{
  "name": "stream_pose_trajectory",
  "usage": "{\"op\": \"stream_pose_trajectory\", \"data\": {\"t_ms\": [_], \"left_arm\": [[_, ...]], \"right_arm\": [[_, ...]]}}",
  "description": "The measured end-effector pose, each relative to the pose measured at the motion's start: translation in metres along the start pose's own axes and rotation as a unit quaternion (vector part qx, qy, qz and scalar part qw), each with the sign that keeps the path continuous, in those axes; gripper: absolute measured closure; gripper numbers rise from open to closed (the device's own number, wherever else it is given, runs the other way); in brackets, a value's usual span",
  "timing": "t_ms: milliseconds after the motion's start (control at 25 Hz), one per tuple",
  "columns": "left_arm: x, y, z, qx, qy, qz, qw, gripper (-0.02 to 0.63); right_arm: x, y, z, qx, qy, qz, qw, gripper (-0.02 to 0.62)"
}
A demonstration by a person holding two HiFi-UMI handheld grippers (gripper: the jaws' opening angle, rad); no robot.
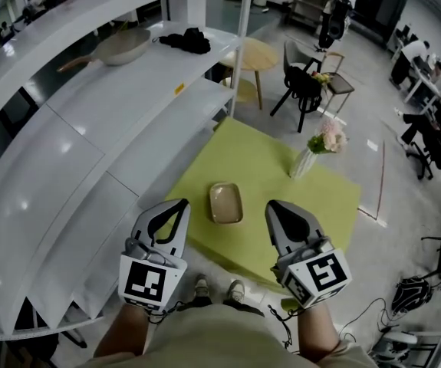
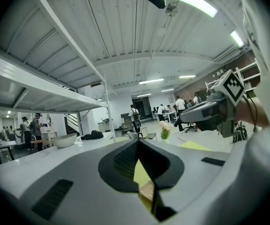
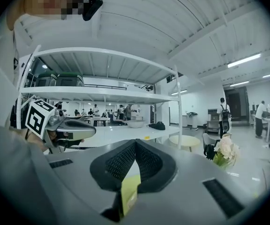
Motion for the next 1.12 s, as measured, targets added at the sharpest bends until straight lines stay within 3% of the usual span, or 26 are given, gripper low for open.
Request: {"op": "stream_pose_trajectory", "data": {"t_ms": [240,520,800,1120], "left_arm": [[-0.001,-0.027,-0.013,-0.003,0.017,0.001,0.9999,0.6],[-0.029,-0.063,-0.04,0.0,0.018,-0.023,0.9996,0.6],[-0.083,-0.1,-0.056,-0.011,0.048,-0.067,0.9966,0.6],[-0.165,-0.121,-0.065,-0.023,0.098,-0.134,0.9859,0.6]], "right_arm": [[-0.009,-0.035,0.026,-0.001,-0.048,0.0,0.999,0.588],[-0.042,-0.083,0.042,0.011,-0.029,-0.054,0.998,0.526],[-0.112,-0.133,0.042,0.025,-0.027,-0.127,0.991,0.512],[-0.215,-0.17,0.037,0.026,-0.028,-0.229,0.973,0.512]]}}
Point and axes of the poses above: the fingertips, and each gripper's own axes: y backward along the fingers, z to its right, x out of its top, the point moved 2 cm from there along y, backward along the fingers, and after that the axes turned 15 degrees about -x, right-handed, at the moved point
